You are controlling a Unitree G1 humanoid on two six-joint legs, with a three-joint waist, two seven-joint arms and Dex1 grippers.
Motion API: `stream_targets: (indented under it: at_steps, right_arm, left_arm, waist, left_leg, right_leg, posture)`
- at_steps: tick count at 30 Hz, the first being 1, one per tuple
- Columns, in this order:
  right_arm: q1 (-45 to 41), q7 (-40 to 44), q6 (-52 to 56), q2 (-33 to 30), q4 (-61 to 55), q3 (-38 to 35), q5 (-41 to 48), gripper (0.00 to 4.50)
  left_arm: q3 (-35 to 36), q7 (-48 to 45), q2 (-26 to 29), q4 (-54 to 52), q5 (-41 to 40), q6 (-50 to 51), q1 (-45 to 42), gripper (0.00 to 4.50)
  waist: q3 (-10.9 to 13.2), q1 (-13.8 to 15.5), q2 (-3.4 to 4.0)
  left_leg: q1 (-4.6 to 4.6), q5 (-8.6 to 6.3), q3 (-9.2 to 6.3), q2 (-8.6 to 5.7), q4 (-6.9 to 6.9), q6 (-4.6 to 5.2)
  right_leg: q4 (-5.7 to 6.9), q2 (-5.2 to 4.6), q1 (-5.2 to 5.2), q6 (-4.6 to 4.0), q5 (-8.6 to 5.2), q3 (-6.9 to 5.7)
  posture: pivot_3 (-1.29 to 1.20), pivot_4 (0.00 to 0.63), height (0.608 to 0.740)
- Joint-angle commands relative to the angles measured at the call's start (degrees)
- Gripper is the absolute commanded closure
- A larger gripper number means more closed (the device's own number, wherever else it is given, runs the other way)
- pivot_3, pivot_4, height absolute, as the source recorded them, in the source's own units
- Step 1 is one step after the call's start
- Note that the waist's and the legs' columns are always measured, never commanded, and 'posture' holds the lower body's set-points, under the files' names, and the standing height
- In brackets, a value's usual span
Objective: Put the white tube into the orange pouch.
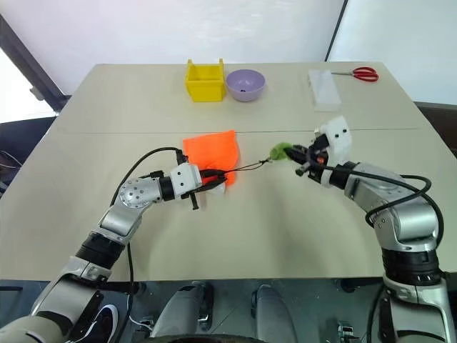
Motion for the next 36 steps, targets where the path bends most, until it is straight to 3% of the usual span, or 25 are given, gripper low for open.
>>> stream_targets:
  at_steps: [1, 2, 6, 7, 9, 15, 20, 22, 27, 36]
  right_arm:
    - [0.91, 1.71, -1.18, -0.44, -0.55, 0.38, -0.72, 3.76]
    - [0.7, 1.7, -1.55, 0.15, -0.11, 0.41, -0.69, 3.42]
    - [-0.45, 1.07, -2.72, 0.89, 1.46, -0.06, -1.88, 1.36]
    - [-0.3, 1.65, -2.96, 0.41, 1.72, 0.04, -2.25, 0.83]
    - [0.49, 3.46, -3.02, -0.87, 1.54, 0.08, -2.32, 0.04]
    - [3.32, 9.24, -4.61, -4.45, -0.53, -2.99, -0.37, 0.04]
    - [11.77, 15.97, -8.57, -7.39, -4.91, -7.96, 1.58, 0.04]
    - [15.28, 15.48, -8.32, -6.15, -6.34, -10.35, 3.13, 0.04]
    - [24.99, 17.88, -15.99, -7.73, -4.68, -11.71, -3.2, 0.04]
    - [26.55, 19.02, -18.47, -7.94, -0.77, -13.95, -3.6, 0.04]
  left_arm:
    - [1.15, -2.08, -0.27, -0.82, -2.43, -0.25, -0.52, 2.86]
    - [1.51, -2.89, -0.59, -1.65, -3.87, 0.49, -0.18, 2.35]
    - [3.56, -4.37, -0.31, -4.54, -7.6, 3.81, 0.95, 0.24]
    - [4.1, -5.25, 0.32, -5.56, -8.79, 5.24, 1.52, 0.0]
    - [5.64, -7.93, 1.85, -8.95, -13.12, 9.69, 3.19, 0.0]
    - [14.67, -7.66, 5.17, -18.32, -29.13, 28.8, 5.94, 0.0]
    - [24.7, -2.04, 9.95, -19.57, -35.6, 40.38, 9.2, 0.0]
    - [27.6, -2.86, 12.64, -17.8, -33.68, 38.42, 12.83, 0.0]
    - [33.74, 0.97, 14.6, -12.48, -28.04, 31.08, 19.97, 0.0]
    - [35.83, 2.12, 15.78, -8.26, -23.94, 27.23, 24.44, 0.0]
  waist:
    - [0.0, -0.01, 0.0]
    - [0.0, -0.01, 0.0]
    - [0.0, 0.06, 0.0]
    - [0.0, 0.08, 0.0]
    - [0.0, 0.06, 0.0]
    - [0.0, 0.28, 0.0]
    - [0.0, 0.26, -0.01]
    - [0.0, -0.01, 0.0]
    - [-0.01, 0.24, 0.01]
    - [-0.01, 0.35, 0.01]
  left_leg:
    - [0.05, 0.0, 0.0, 0.0, 0.0, 0.0]
    - [0.1, 0.0, 0.0, 0.0, -0.01, 0.0]
    - [0.11, 0.0, 0.0, 0.01, -0.01, 0.0]
    - [0.11, 0.0, 0.0, 0.01, -0.02, 0.0]
    - [0.11, 0.0, 0.0, 0.01, -0.04, 0.0]
    - [0.11, 0.0, -0.03, 0.02, -0.09, -0.01]
    - [0.15, 0.0, -0.04, 0.03, -0.08, -0.01]
    - [0.19, -0.01, -0.03, 0.03, -0.13, -0.01]
    - [0.27, -0.01, -0.02, 0.05, -0.16, -0.02]
    - [0.24, -0.15, 0.17, 0.07, -0.38, -0.25]
  right_leg:
    - [0.0, 0.0, 0.04, 0.0, 0.0, 0.0]
    - [0.0, 0.0, 0.08, 0.0, 0.0, 0.01]
    - [0.0, 0.0, 0.09, 0.0, 0.0, 0.02]
    - [0.0, 0.0, 0.09, 0.01, 0.0, 0.02]
    - [-0.01, 0.0, 0.09, 0.01, 0.0, 0.02]
    - [-0.02, -0.03, 0.1, -0.01, -0.01, 0.01]
    - [-0.07, -0.04, 0.16, -0.01, -0.01, 0.01]
    - [-0.07, -0.03, 0.16, -0.01, -0.01, 0.01]
    - [-0.13, -0.06, 0.23, -0.23, -0.13, 0.03]
    - [-0.81, -0.5, 0.28, -0.48, 0.05, -0.07]
  posture:
    - [0.0, 0.15, 0.74]
    - [0.0, 0.15, 0.74]
    - [0.0, 0.15, 0.74]
    - [0.0, 0.15, 0.74]
    - [0.0, 0.15, 0.74]
    - [0.0, 0.15, 0.74]
    - [0.0, 0.15, 0.74]
    - [0.0, 0.15, 0.74]
    - [0.0, 0.15, 0.74]
    - [0.0, 0.15, 0.74]
